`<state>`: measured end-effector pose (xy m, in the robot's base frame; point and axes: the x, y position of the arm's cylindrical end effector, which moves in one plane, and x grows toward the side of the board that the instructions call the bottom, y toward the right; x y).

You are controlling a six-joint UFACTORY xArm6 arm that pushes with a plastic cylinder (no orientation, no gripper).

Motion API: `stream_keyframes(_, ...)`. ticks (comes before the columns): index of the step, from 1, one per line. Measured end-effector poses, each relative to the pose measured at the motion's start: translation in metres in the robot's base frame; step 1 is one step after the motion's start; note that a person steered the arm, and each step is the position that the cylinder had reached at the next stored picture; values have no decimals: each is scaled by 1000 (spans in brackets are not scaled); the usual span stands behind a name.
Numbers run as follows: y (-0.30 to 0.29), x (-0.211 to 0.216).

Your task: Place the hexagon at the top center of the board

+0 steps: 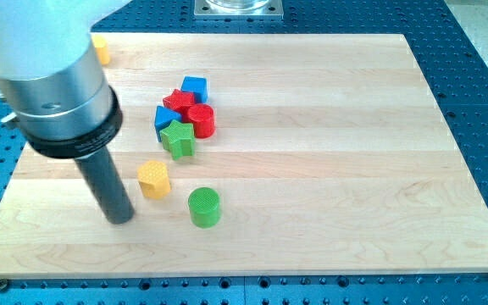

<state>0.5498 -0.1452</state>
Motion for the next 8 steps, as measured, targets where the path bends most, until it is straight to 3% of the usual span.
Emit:
stream_keyframes(2, 34, -36)
stream_keyframes(3, 119, -60)
stream_keyframes(4, 147, -100)
stream_keyframes(5, 151, -98)
stream_keyframes(6, 97, -102)
stream_keyframes(7, 126, -148)
stream_keyframes(8, 160, -160)
